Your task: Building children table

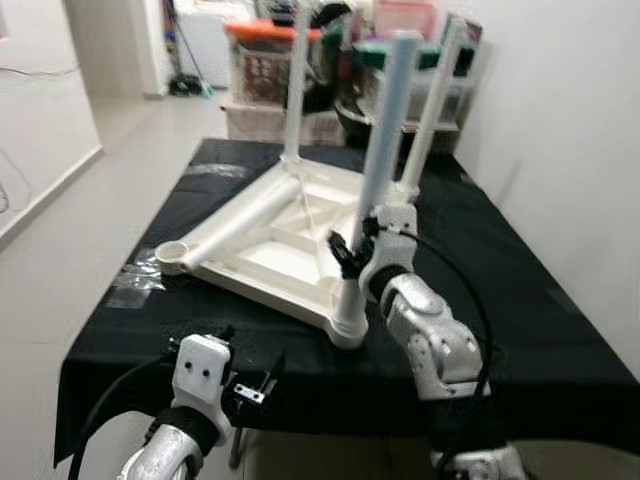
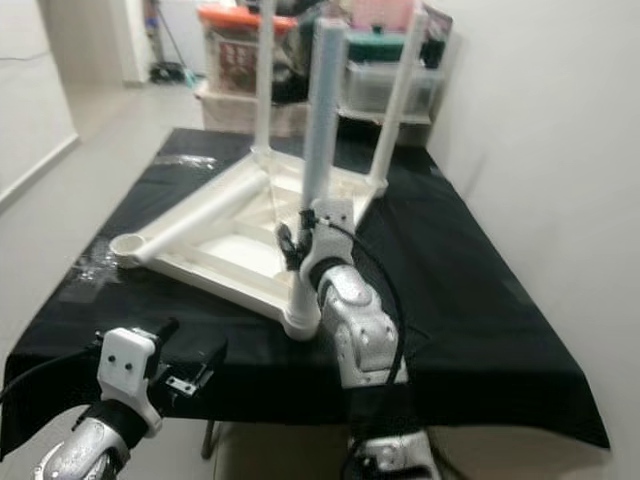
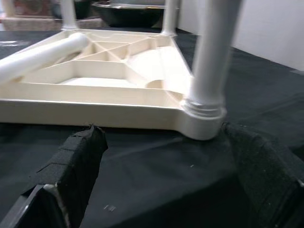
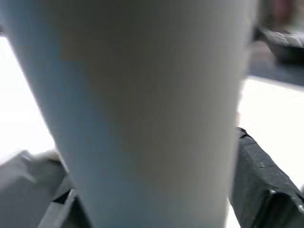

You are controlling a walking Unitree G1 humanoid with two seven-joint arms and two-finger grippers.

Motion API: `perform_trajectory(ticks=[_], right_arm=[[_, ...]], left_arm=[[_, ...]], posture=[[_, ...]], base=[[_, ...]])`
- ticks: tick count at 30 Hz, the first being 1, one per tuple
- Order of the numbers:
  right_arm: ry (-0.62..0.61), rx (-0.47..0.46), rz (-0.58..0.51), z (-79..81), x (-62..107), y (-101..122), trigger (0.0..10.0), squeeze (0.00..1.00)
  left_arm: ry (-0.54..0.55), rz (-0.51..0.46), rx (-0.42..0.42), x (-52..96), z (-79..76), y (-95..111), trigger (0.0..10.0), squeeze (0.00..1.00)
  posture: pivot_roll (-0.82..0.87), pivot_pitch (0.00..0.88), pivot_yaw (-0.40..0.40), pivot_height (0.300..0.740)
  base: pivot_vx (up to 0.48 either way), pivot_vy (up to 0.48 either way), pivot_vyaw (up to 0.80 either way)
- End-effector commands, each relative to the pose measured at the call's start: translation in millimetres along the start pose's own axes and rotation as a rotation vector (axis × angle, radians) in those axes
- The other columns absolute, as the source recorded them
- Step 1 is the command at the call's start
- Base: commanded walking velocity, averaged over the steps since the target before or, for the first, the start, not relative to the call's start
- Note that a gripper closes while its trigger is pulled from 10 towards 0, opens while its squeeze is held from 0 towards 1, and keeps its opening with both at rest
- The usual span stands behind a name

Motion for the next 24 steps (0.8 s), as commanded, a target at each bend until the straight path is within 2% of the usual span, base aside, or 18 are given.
perform_trajectory(ticks=[1, 2, 5, 6, 7, 8, 9, 11, 12, 13, 14, 15, 16, 17, 18, 22, 23, 24], right_arm=[[0.162, -0.012, -0.047, 22.7, -5.2, 8.3, 10.0, 0.0], [0.318, 0.01, -0.06, 38.0, -2.5, 10.2, 10.0, 0.0], [0.429, 0.015, -0.046, 49.1, 2.9, 5.2, 10.0, 0.0], [0.493, 0.034, 0.011, 54.2, 5.0, -12.7, 1.5, 0.0], [0.525, 0.041, 0.068, 57.7, 6.6, -28.9, 1.5, 0.0], [0.525, 0.041, 0.068, 57.7, 6.6, -28.9, 1.5, 0.0], [0.513, 0.041, 0.111, 57.6, 6.5, -41.0, 0.0, 0.0], [0.448, 0.057, 0.143, 52.2, 2.3, -50.0, 0.0, 0.0], [0.279, 0.079, 0.173, 36.6, -6.1, -56.2, 0.0, 0.0], [0.279, 0.079, 0.173, 36.6, -6.1, -56.2, 0.0, 0.0], [-0.012, 0.084, 0.223, 4.7, -10.1, -64.3, 0.0, 0.0], [-0.012, 0.084, 0.223, 4.7, -10.1, -64.3, 0.0, 0.0], [-0.492, 0.051, 0.251, -49.3, 12.7, -74.1, 0.0, 0.0], [-0.492, 0.051, 0.251, -49.3, 12.7, -74.1, 0.0, 0.0], [-0.607, 0.027, 0.246, -57.3, 29.8, -77.5, 0.0, 0.0], [-0.637, 0.011, 0.217, -54.0, 47.0, -76.8, 0.0, 0.0], [-0.569, 0.036, 0.184, -43.4, 45.9, -69.1, 10.0, 0.0], [-0.44, 0.034, 0.129, -27.2, 38.0, -58.3, 10.0, 0.0]], left_arm=[[0.005, 0.022, 0.005, -0.6, 0.8, -5.3, 10.0, 0.0], [-0.001, 0.018, 0.008, -2.9, -1.2, -5.7, 10.0, 0.0], [-0.007, 0.015, 0.011, -4.4, -2.8, -5.9, 10.0, 0.0], [-0.015, 0.013, 0.019, -5.9, -4.6, -6.6, 10.0, 0.0], [-0.019, 0.013, 0.026, -6.4, -5.2, -7.3, 10.0, 0.0], [-0.019, 0.013, 0.026, -6.4, -5.2, -7.3, 10.0, 0.0], [-0.022, 0.014, 0.029, -6.0, -5.4, -7.4, 10.0, 0.0], [-0.027, 0.015, 0.029, -5.6, -5.7, -7.3, 10.0, 0.0], [-0.033, 0.017, 0.028, -4.8, -6.1, -6.9, 10.0, 0.0], [-0.033, 0.017, 0.028, -4.8, -6.1, -6.9, 10.0, 0.0], [-0.035, 0.019, 0.028, -3.7, -6.2, -6.8, 10.0, 0.0], [-0.035, 0.019, 0.028, -3.7, -6.2, -6.8, 10.0, 0.0], [-0.039, 0.022, 0.035, -3.2, -9.0, -6.7, 10.0, 0.0], [-0.039, 0.022, 0.035, -3.2, -9.0, -6.7, 10.0, 0.0], [-0.041, 0.023, 0.036, -3.3, -10.2, -6.8, 10.0, 0.0], [-0.038, 0.025, 0.036, -2.3, -9.2, -6.4, 10.0, 0.0], [-0.033, 0.025, 0.034, -1.2, -6.9, -6.0, 10.0, 0.0], [-0.03, 0.024, 0.032, -0.9, -5.4, -5.4, 10.0, 0.0]], posture=[[0.09, 0.0, -0.091, 0.74], [0.07, 0.0, -0.091, 0.74], [0.07, 0.0, -0.091, 0.74], [0.06, 0.0, -0.085, 0.74], [0.06, 0.0, -0.075, 0.74], [0.06, 0.0, -0.075, 0.74], [0.05, 0.0, -0.067, 0.74], [0.05, 0.0, -0.067, 0.74], [0.04, 0.0, -0.06, 0.74], [0.04, 0.0, -0.06, 0.74], [0.03, 0.0, -0.056, 0.74], [0.03, 0.0, -0.056, 0.74], [0.03, 0.0, -0.053, 0.74], [0.03, 0.0, -0.053, 0.74], [0.03, 0.0, -0.051, 0.74], [0.03, 0.0, -0.051, 0.74], [0.03, 0.0, -0.05, 0.74], [0.03, 0.0, -0.05, 0.74]], base=[[0.0, 0.0, 0.0], [0.0, 0.0, 0.0], [0.0, 0.0, 0.0], [0.0, 0.0, 0.0], [0.0, 0.0, 0.0], [0.0, 0.0, 0.0], [0.0, 0.0, 0.0], [0.0, 0.0, 0.0], [0.0, 0.0, 0.0], [0.0, 0.0, 0.0], [0.0, 0.0, 0.0], [0.0, 0.0, 0.0], [0.0, 0.0, 0.0], [0.0, 0.0, 0.0], [0.0, 0.0, 0.0], [0.0, 0.0, 0.0], [0.0, 0.0, 0.0], [0.0, 0.0, 0.0]])
Point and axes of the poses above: a point about 5 cm out from each wrist's last joint towards the gripper, its own x axis pointing back from the gripper into the wrist, its own y axis along the axis of the wrist's last joint, z = x × y, the point moved 5 cm from there along -x, pointing out of the wrist towards the gripper, and after that the axes turned 1 degree about x, right-handed, at the moved point
